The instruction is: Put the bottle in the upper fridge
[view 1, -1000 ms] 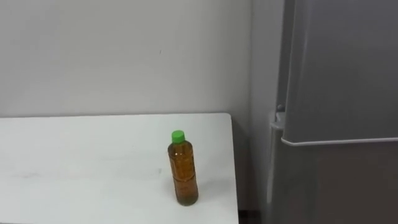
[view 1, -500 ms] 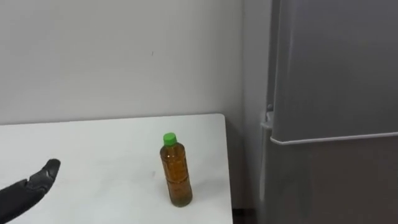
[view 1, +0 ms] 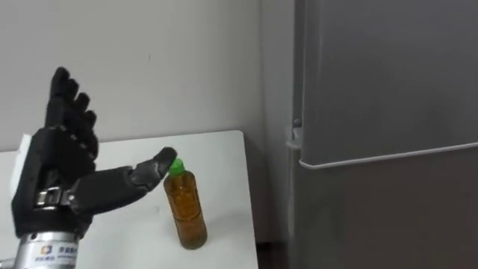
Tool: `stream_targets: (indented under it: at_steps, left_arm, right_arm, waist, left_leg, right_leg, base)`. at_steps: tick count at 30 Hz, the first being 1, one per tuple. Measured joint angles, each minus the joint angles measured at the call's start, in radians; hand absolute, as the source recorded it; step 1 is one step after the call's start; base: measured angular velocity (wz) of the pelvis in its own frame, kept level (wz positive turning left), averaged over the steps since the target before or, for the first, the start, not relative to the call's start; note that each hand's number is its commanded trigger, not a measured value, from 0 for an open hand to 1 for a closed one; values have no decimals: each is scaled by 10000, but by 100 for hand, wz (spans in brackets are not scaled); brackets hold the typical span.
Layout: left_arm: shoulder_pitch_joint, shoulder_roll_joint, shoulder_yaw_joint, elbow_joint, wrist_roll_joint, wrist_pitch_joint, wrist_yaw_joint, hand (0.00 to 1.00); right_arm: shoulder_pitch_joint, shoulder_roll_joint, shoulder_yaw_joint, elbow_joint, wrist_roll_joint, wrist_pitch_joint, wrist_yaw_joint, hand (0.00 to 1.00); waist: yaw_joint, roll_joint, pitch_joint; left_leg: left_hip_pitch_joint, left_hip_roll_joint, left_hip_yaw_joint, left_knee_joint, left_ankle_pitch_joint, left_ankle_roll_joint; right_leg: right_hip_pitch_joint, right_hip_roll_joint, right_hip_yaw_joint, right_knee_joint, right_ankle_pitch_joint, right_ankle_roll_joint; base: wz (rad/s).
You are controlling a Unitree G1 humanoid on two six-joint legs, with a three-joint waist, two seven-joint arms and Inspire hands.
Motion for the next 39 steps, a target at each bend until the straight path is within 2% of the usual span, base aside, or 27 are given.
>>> stream_targets:
  at_steps: [2, 4, 5, 9, 13, 20, 23, 25, 27, 34, 36, 39]
  left_arm:
    - [-92, -15, -349, 120, -399, 68, -300, 0]
    - [-146, -24, -627, 134, -739, 397, -750, 0]
    - [-175, -24, -675, 149, -744, 454, -894, 0]
    - [-494, -29, -955, 520, -739, 672, -1349, 0]
    - [-534, -31, -996, 763, -743, 939, -1753, 0]
    - [-535, -61, -1507, 763, -751, 1163, -2014, 0]
    - [-549, -99, -1731, 763, -772, 1175, -2129, 0]
    - [-551, -136, -1836, 762, -773, 1271, -2228, 0]
    - [-572, -136, -1877, 760, -839, 1444, -2352, 0]
    - [-830, -73, -2162, 740, -1287, 1606, -2398, 0]
    - [-1101, -40, -2163, 742, -1286, 1868, -2398, 0]
    - [-1455, 63, -2190, 746, -1283, 2170, -2398, 0]
  right_arm:
    - [-2, -32, 81, -4, -4, 9, 1, 0]
    - [-43, -29, 90, -106, -9, 19, 10, 0]
    - [-71, -30, 90, -118, -12, 30, 14, 0]
    - [-214, -37, 100, -78, -9, 92, 23, 0]
    - [-312, -12, 97, 46, 37, 95, 27, 0]
    - [-357, -15, 169, 54, 369, 152, 12, 0]
    - [-400, -24, 174, 53, 409, 236, 4, 0]
    - [-435, -23, 188, 50, 478, 310, 15, 0]
    - [-432, -25, 189, 47, 572, 312, 25, 0]
    - [-517, -64, 339, 4, 690, 487, 25, 0]
    - [-612, -79, 516, 15, 690, 530, 27, 0]
    - [-690, -114, 639, 15, 708, 601, 29, 0]
  waist:
    - [-131, 3, 10]
    - [-226, 54, 7]
    - [-246, 55, 32]
    - [-446, 98, 32]
    - [-709, 76, 49]
    - [-926, 91, 31]
    - [-989, 126, 4]
    - [-1010, 144, -21]
    - [-1186, 191, -57]
    - [-1231, 146, -27]
    - [-1227, 90, 11]
    - [-1226, 104, 13]
  left_leg:
    - [46, 2, 14, -5, 0, 0]
    - [19, 5, 59, -5, 0, 0]
    - [19, 5, 75, -6, 0, 0]
    - [-90, 11, 180, -7, 0, 0]
    - [-99, 22, 307, 18, 0, 0]
    - [-101, 60, 499, 24, 0, 0]
    - [-108, 81, 657, 21, 0, 0]
    - [-157, 85, 693, 20, 0, 0]
    - [-262, 86, 694, 18, 0, 1]
    - [-277, 87, 700, -34, 0, 1]
    - [-286, 87, 699, -33, 0, 1]
    - [-369, 87, 699, -18, 0, 1]
  right_leg:
    - [72, 5, 34, -6, 0, 0]
    - [57, 8, 67, -8, 0, 0]
    - [50, 9, 77, -7, 0, 0]
    - [-120, 4, 128, 22, 0, 0]
    - [-217, 6, 290, 48, 7, -11]
    - [-309, 31, 459, 61, 17, -23]
    - [-404, 53, 642, 66, 28, -31]
    - [-452, 58, 689, 64, 36, -34]
    - [-515, 59, 684, 67, 59, -40]
    - [-537, 64, 690, 54, 61, -44]
    - [-536, 63, 676, 52, 62, -44]
    - [-567, 62, 641, 26, 79, -42]
  base:
    - [0]
    - [-5]
    - [-7]
    - [-5]
    - [-8]
    - [-6]
    - [-15]
    - [-7]
    - [0]
    - [0]
    - [0]
    - [5]
